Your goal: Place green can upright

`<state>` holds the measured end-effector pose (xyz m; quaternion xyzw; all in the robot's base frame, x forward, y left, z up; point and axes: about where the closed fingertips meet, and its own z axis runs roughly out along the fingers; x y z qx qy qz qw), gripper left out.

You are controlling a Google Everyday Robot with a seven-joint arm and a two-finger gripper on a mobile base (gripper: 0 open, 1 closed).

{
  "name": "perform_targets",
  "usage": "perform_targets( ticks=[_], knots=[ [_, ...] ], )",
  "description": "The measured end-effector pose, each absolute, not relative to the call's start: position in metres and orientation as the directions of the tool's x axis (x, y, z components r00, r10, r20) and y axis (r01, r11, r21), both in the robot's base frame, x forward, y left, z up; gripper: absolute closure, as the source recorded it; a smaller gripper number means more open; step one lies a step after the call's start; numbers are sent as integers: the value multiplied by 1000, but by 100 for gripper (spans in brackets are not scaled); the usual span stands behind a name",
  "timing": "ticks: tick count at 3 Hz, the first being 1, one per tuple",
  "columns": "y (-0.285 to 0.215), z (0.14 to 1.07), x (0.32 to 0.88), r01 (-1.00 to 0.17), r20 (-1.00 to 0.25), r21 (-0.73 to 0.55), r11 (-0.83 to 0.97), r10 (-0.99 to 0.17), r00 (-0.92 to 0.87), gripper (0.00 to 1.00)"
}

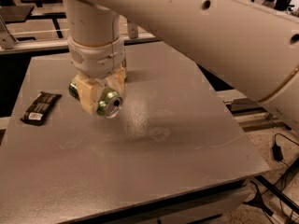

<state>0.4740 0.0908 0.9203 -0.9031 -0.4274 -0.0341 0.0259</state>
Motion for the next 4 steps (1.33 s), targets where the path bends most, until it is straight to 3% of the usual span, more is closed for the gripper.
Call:
perform_targets(
  ticks=[2,4],
  knots=[
    [100,944,470,608,109,-60,-791,601,792,100],
    [114,948,477,589,166,-91,-803,570,804,100]
  ],
)
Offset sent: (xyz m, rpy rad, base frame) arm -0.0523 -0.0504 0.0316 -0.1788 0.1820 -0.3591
